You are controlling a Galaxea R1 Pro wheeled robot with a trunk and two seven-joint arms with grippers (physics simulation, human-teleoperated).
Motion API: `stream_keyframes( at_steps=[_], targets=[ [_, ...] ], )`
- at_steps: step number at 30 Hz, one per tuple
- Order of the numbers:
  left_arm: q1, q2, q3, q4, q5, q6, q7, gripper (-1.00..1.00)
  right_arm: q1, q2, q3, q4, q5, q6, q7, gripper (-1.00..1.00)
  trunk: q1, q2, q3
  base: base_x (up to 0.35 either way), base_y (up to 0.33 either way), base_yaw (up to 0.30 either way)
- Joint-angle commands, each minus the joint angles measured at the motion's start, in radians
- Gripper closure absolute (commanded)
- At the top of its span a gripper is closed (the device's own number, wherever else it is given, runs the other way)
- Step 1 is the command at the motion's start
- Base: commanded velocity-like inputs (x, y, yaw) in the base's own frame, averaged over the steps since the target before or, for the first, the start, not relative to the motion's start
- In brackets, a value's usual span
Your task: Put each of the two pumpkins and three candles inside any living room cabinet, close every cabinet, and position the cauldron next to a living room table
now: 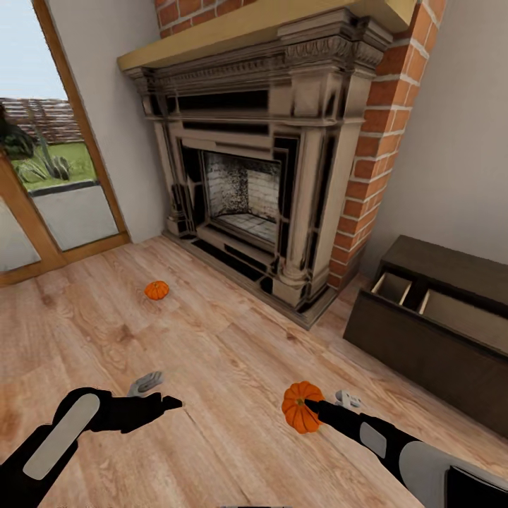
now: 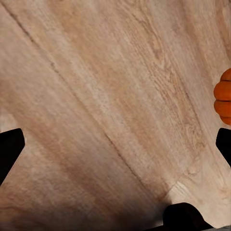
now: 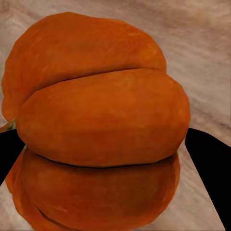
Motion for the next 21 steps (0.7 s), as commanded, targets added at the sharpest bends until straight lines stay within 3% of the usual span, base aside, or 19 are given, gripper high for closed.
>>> stream_keyframes(
  at_steps=[1, 21],
  targets=[
    [-0.001, 0.000, -0.002, 0.000, 0.010, 0.001, 0.010, -1.00, -0.001, -0.001, 0.001, -0.001, -0.011, 0.005, 0.003, 1.00, -0.001, 0.000, 0.003, 0.000, 0.000, 0.290],
    [-0.001, 0.001, -0.003, 0.000, 0.009, 0.001, 0.010, -1.00, 0.000, -0.003, 0.000, -0.003, -0.011, -0.008, 0.006, 1.00, -0.073, 0.130, 0.067, 0.000, 0.000, 0.290]
  ],
)
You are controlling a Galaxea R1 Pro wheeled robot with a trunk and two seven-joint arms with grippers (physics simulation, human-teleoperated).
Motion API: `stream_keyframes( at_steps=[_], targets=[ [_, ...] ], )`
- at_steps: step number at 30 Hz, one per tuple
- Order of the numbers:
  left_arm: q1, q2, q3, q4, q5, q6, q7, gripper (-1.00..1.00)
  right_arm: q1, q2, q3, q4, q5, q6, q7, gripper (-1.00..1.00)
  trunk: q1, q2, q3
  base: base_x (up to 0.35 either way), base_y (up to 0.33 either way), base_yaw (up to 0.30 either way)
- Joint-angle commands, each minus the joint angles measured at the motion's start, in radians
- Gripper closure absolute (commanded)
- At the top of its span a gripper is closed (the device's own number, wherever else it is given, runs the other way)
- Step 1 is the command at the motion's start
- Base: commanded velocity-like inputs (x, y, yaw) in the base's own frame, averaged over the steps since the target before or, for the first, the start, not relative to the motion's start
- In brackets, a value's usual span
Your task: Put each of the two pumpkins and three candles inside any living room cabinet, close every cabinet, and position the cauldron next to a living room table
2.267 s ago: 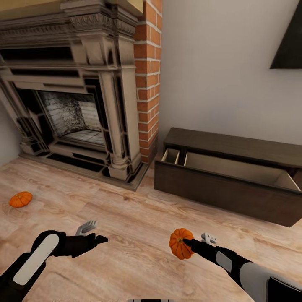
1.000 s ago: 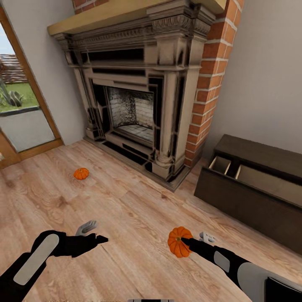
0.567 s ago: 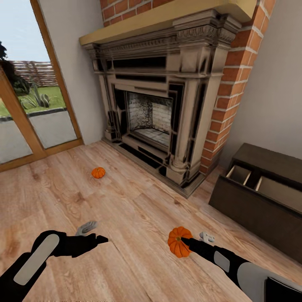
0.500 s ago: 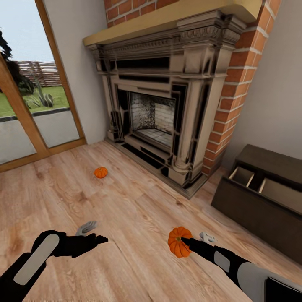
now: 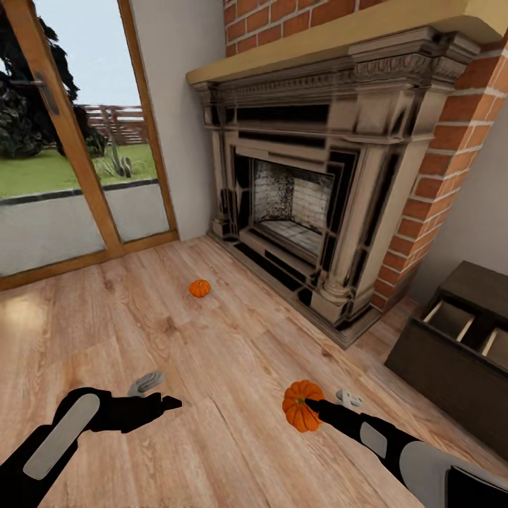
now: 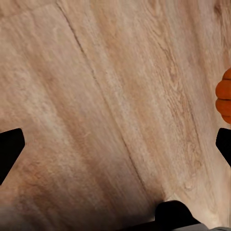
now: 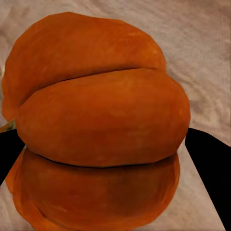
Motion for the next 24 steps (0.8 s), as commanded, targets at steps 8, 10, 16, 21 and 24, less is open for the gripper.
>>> stream_keyframes(
  at_steps=[8, 10, 16, 21, 24],
  targets=[
    [-0.001, -0.001, -0.002, 0.000, 0.010, 0.001, 0.010, -1.00, -0.001, 0.000, 0.001, -0.001, -0.011, -0.010, 0.003, 1.00, -0.031, 0.056, 0.024, 0.000, 0.000, 0.290],
    [-0.001, -0.001, -0.002, 0.000, 0.010, 0.001, 0.010, -1.00, -0.001, 0.001, 0.001, -0.001, -0.011, -0.011, 0.003, 1.00, -0.035, 0.063, 0.027, 0.000, 0.000, 0.290],
    [-0.001, 0.000, 0.000, 0.000, 0.010, 0.001, 0.009, -1.00, -0.001, 0.006, 0.001, -0.001, -0.010, -0.012, 0.003, 1.00, -0.035, 0.063, 0.027, 0.000, 0.000, 0.290],
    [-0.001, 0.001, 0.001, 0.000, 0.010, 0.001, 0.009, -1.00, -0.001, 0.007, 0.001, -0.001, -0.010, -0.012, 0.003, 1.00, -0.035, 0.063, 0.027, 0.000, 0.000, 0.290],
    [0.000, 0.001, 0.001, 0.000, 0.010, 0.001, 0.009, -1.00, 0.000, 0.007, 0.002, -0.001, -0.010, -0.012, 0.002, 1.00, -0.035, 0.063, 0.027, 0.000, 0.000, 0.290]
  ],
)
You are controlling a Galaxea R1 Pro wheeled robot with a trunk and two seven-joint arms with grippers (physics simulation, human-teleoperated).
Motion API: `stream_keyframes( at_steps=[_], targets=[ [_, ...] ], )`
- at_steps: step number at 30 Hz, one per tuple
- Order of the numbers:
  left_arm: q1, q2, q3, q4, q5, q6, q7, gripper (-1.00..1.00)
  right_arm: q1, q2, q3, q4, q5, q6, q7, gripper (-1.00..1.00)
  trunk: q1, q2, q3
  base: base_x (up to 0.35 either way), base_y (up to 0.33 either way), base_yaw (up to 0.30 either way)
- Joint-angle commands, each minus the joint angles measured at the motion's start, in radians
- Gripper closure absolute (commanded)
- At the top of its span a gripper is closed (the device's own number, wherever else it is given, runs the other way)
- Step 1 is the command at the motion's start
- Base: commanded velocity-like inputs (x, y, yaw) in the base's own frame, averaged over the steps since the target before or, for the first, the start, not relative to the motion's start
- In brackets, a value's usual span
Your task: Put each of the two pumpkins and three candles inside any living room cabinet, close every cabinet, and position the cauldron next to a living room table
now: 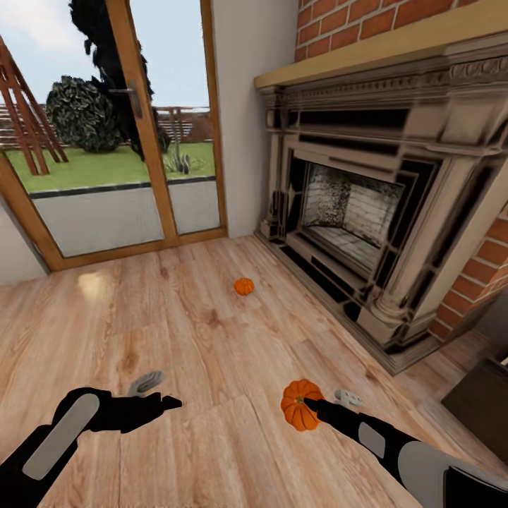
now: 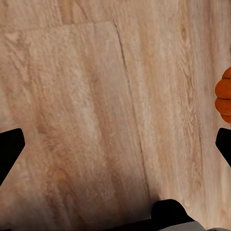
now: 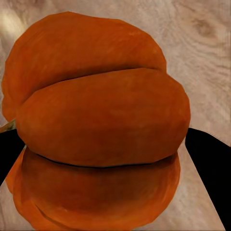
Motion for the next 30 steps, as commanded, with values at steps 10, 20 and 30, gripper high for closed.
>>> stream_keyframes(
  at_steps=[10, 20, 30],
  targets=[
    [-0.001, 0.001, -0.002, 0.000, 0.010, 0.001, 0.011, -1.00, -0.001, -0.001, 0.000, -0.002, -0.011, 0.002, 0.003, 1.00, 0.000, 0.000, -0.001, 0.000, 0.000, 0.290],
    [-0.001, 0.002, -0.002, 0.000, 0.010, 0.001, 0.012, -1.00, -0.001, -0.001, 0.000, -0.002, -0.012, 0.001, 0.003, 1.00, 0.000, 0.000, -0.001, 0.000, 0.000, 0.290],
    [-0.001, 0.002, -0.001, 0.000, 0.010, 0.001, 0.012, -1.00, -0.001, -0.001, 0.000, -0.002, -0.012, 0.001, 0.003, 1.00, 0.000, 0.000, -0.001, 0.000, 0.000, 0.290]
  ],
)
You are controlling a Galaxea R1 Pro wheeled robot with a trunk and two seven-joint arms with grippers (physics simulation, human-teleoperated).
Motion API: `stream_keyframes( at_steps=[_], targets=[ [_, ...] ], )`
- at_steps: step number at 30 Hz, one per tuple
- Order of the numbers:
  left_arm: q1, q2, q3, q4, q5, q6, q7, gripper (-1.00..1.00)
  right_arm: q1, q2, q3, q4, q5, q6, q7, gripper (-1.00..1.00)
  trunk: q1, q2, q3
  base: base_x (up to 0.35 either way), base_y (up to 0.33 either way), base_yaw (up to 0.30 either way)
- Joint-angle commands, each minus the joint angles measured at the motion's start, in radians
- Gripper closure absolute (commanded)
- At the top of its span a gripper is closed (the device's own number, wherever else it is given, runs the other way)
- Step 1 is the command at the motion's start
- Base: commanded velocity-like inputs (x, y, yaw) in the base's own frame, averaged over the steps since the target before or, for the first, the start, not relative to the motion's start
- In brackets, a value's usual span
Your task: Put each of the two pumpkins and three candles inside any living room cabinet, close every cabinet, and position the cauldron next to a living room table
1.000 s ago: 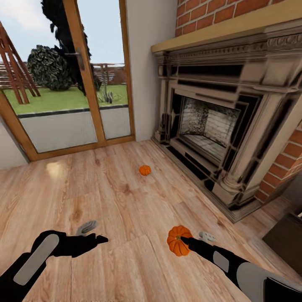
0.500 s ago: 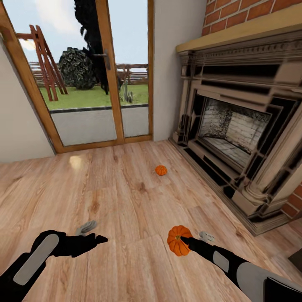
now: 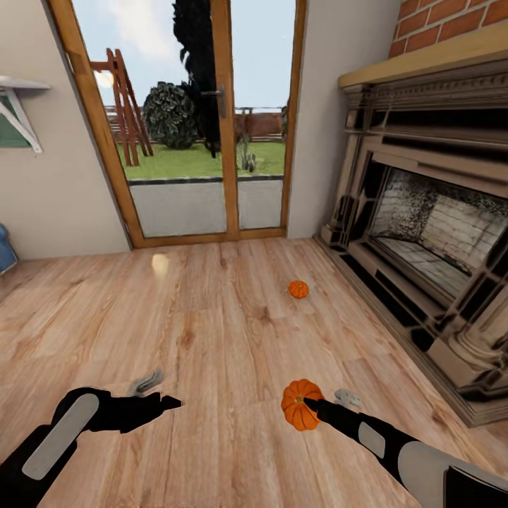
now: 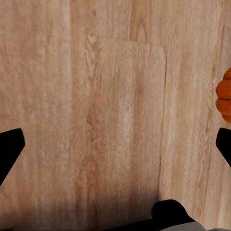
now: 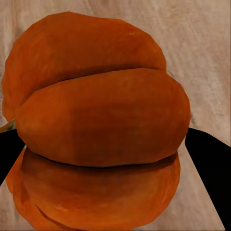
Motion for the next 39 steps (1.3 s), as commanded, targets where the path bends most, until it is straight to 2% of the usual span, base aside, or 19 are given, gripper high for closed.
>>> stream_keyframes(
  at_steps=[1, 5, 13, 29, 39],
  targets=[
    [-0.001, 0.001, -0.002, -0.001, 0.010, 0.001, 0.010, -1.00, 0.000, -0.001, 0.000, -0.002, -0.011, 0.003, 0.003, 1.00, 0.000, 0.000, -0.001, 0.000, 0.000, 0.290],
    [-0.001, 0.001, -0.002, 0.000, 0.010, 0.001, 0.010, -1.00, -0.001, -0.002, 0.000, -0.002, -0.012, 0.003, 0.004, 1.00, 0.000, 0.000, -0.001, 0.046, 0.000, 0.242],
    [-0.002, 0.004, -0.002, 0.001, 0.010, 0.000, 0.010, -1.00, -0.001, -0.002, 0.000, -0.002, -0.012, 0.003, 0.005, 1.00, 0.000, 0.000, -0.001, 0.287, 0.000, 0.088],
    [-0.001, 0.005, -0.003, 0.000, 0.010, 0.000, 0.010, -1.00, -0.001, -0.002, 0.000, -0.002, -0.012, 0.003, 0.005, 1.00, 0.000, 0.000, -0.001, 0.326, 0.000, 0.278],
    [-0.001, 0.005, -0.003, 0.000, 0.010, -0.001, 0.010, -1.00, -0.001, -0.002, 0.000, -0.001, -0.012, 0.002, 0.005, 1.00, 0.000, 0.000, -0.001, 0.327, 0.000, 0.032]
  ],
)
